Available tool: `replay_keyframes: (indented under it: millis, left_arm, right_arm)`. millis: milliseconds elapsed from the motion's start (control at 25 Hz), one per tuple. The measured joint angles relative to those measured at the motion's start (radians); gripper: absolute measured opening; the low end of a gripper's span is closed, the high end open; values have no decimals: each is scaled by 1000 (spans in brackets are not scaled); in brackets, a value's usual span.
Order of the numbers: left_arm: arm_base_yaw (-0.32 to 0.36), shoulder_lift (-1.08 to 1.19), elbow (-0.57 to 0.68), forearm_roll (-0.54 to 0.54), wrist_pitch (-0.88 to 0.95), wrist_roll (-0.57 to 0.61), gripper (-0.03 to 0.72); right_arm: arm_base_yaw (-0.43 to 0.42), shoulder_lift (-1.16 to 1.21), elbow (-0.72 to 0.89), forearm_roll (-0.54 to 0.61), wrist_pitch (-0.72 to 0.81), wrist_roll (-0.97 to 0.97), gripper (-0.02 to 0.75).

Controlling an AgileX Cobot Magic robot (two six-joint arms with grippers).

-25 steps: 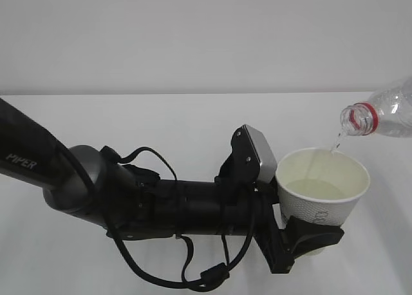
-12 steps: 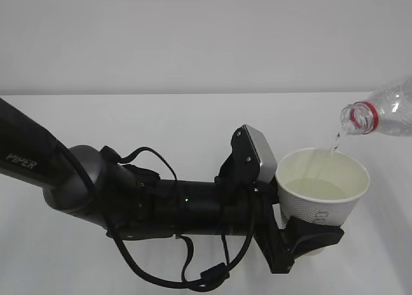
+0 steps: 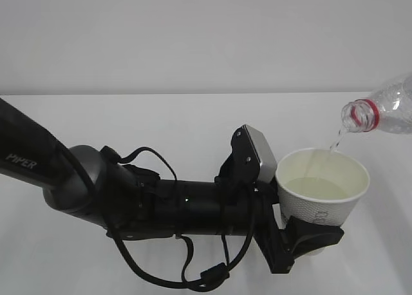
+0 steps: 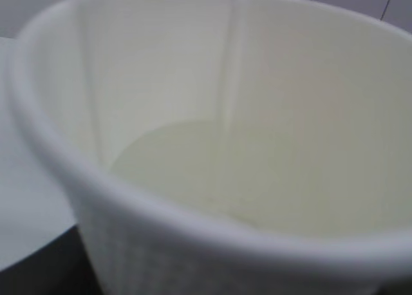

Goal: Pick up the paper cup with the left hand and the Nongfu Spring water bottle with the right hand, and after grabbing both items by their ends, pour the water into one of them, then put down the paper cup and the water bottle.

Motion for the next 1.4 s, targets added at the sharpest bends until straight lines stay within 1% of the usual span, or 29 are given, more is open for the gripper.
replay_keyframes:
  millis: [1400]
  left_arm:
    - [0,0,0,0,2,0,545]
  right_arm:
    - [0,0,0,0,-11,-2,451]
